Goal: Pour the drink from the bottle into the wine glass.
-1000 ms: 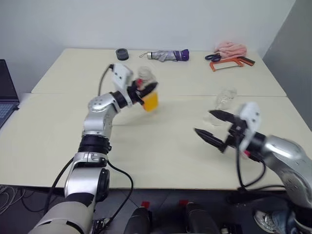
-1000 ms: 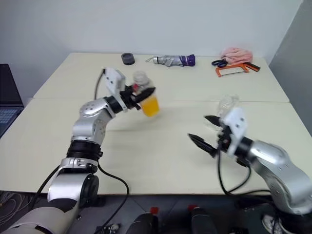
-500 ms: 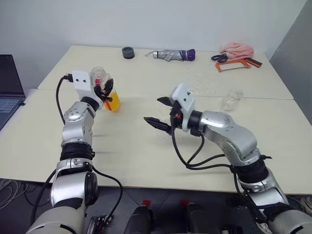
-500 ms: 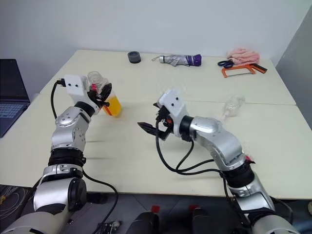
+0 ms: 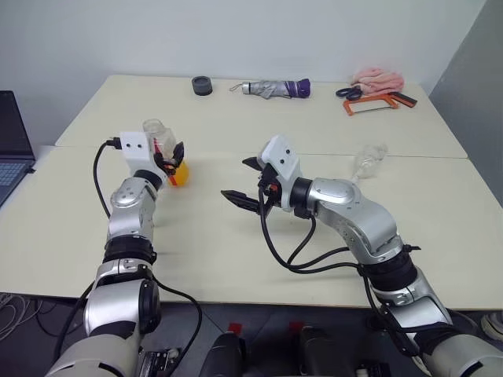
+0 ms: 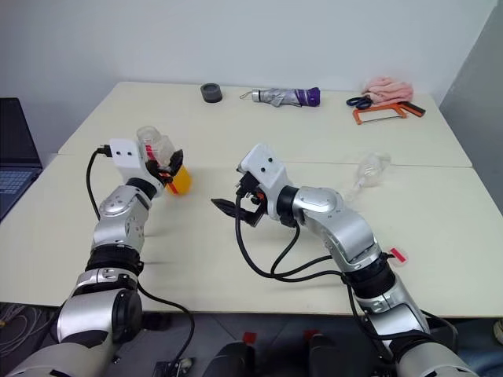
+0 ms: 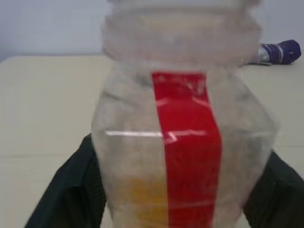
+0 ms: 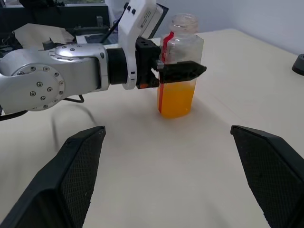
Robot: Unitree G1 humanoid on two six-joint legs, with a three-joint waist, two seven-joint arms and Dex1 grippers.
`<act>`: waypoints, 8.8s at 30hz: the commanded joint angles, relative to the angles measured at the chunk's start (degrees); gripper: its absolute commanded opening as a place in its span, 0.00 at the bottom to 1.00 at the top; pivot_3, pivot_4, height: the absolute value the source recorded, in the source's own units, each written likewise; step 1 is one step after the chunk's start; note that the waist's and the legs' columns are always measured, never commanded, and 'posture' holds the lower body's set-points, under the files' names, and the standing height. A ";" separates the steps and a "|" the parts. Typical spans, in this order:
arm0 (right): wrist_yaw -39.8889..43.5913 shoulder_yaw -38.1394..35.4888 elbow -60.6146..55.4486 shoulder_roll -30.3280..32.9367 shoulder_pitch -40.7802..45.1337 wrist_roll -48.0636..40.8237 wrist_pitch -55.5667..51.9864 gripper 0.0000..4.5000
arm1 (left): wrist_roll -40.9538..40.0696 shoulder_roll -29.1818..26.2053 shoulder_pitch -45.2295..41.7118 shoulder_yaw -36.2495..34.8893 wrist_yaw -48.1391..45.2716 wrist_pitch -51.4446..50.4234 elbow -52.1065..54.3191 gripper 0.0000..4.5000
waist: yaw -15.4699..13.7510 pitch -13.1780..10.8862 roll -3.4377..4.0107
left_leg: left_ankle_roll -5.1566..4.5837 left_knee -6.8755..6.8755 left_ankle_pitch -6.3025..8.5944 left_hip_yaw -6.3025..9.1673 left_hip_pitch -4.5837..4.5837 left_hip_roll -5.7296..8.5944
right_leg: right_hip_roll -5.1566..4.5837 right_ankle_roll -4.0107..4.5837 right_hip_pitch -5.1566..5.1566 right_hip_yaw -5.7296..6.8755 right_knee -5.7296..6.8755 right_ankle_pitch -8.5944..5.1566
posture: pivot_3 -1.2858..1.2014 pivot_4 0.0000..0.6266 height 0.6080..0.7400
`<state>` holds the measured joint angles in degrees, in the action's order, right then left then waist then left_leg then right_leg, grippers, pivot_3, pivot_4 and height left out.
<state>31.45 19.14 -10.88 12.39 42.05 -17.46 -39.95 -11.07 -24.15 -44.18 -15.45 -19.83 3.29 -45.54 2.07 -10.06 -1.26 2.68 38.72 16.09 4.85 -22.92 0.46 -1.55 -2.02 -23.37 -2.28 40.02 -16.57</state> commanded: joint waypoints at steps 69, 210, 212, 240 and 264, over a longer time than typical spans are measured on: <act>2.79 -34.42 66.94 21.79 20.22 -5.88 -17.08 1.00 | -8.59 -10.93 15.82 28.11 -59.30 -15.82 42.56 1.00 | 0.96 -0.06 0.11 | -0.23 -0.67 0.11 -0.58 0.16 -0.11 | 0.21 0.05 0.10 -0.21 -0.49 -0.02 | 0.52 0.24 1.00; 15.19 -8.78 -9.55 9.42 -28.25 2.93 26.03 1.00 | -4.06 -0.29 33.23 -2.96 -0.97 -5.11 38.35 1.00 | -0.24 0.06 0.18 | -0.20 -0.84 0.12 0.00 1.10 -0.29 | 0.17 0.10 1.07 0.01 -0.79 -0.08 | 0.52 0.24 1.00; 15.13 -8.64 -10.39 9.35 -27.83 2.38 24.74 1.00 | -3.87 -0.41 32.06 -2.84 -0.37 -5.13 37.33 1.00 | -0.27 0.06 0.17 | -0.20 -0.85 0.12 0.01 1.08 -0.27 | 0.17 0.06 1.09 0.02 -0.89 -0.06 | 0.52 0.24 1.00; 14.64 -6.42 -13.34 10.38 -24.05 1.71 20.66 1.00 | -1.88 -4.68 14.48 -0.30 -4.01 -5.28 21.55 1.00 | -0.28 0.05 0.14 | -0.19 -0.85 0.11 0.02 1.03 -0.16 | 0.17 0.04 1.07 0.05 -0.96 -0.04 | 0.52 0.24 1.00; 13.70 -6.79 -13.15 8.70 -22.89 1.63 21.67 1.00 | -2.70 -5.10 5.33 -0.26 -9.93 -4.75 8.86 0.37 | -0.27 0.05 0.14 | -0.18 -0.84 0.11 0.04 1.01 -0.13 | 0.17 0.04 1.06 0.07 -0.95 -0.04 | 0.52 0.24 1.00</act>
<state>45.57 12.79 -21.75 21.38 18.60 -14.80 -19.28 -13.31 -28.88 -37.64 -15.42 -29.47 -1.99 -37.07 1.80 -10.01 -1.12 2.50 37.89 16.19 4.89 -21.92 0.33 -1.38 -1.98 -22.31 -2.21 39.07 -16.61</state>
